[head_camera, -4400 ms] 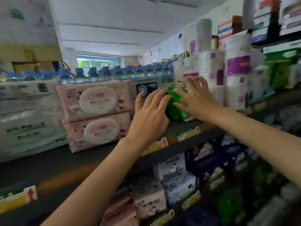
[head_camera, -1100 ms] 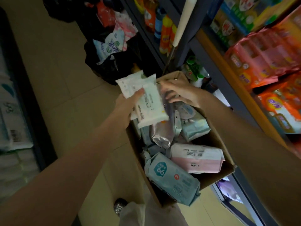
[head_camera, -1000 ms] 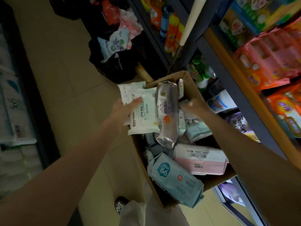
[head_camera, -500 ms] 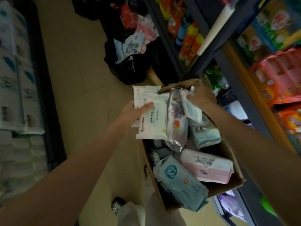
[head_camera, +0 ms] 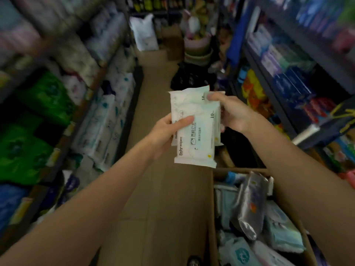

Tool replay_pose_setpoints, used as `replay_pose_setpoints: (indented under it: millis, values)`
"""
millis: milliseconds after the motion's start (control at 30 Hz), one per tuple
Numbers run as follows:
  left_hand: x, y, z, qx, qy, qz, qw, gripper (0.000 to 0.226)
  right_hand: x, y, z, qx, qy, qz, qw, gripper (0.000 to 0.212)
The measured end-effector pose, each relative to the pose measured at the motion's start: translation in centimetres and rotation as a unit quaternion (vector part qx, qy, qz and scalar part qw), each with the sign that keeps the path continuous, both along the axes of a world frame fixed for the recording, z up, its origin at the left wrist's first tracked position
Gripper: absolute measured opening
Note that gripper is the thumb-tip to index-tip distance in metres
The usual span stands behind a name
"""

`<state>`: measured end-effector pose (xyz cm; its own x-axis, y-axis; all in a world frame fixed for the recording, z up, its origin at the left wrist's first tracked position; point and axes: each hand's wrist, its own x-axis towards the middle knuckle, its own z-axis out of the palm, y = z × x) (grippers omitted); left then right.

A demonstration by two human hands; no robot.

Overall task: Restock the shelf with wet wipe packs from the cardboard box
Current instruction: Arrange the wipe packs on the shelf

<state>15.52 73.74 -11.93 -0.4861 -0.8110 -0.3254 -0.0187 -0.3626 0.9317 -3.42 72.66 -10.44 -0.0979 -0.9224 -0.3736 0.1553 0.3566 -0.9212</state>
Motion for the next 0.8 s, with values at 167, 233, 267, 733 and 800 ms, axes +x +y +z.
replay_pose_setpoints:
  millis: [167,233,267,733,800]
  values:
    - [10.9,2.3,7.3,-0.063,0.061,0.114,0.990,0.050,14.4,-0.8,7.1,-0.076,-0.064,0.098,0.990,0.035]
    - [16.2,3.4,10.3,-0.099,0.068,0.173,0.978,0.036,20.1,-0.3,9.7,-0.112,-0.083,0.155,0.978,0.052]
    - [19.0,4.2,11.9,-0.121,0.069,0.204,0.969,0.031,22.9,0.2,11.1,-0.140,-0.084,0.196,0.967,0.059]
    - [52.3,23.5,30.1,-0.460,-0.157,0.509,0.710,0.067,62.7,14.2,27.5,-0.580,-0.032,0.452,0.677,0.074]
    - [54.9,26.4,30.8,-0.459,-0.229,0.533,0.673,0.056,66.7,15.9,28.4,-0.611,-0.037,0.467,0.639,0.075]
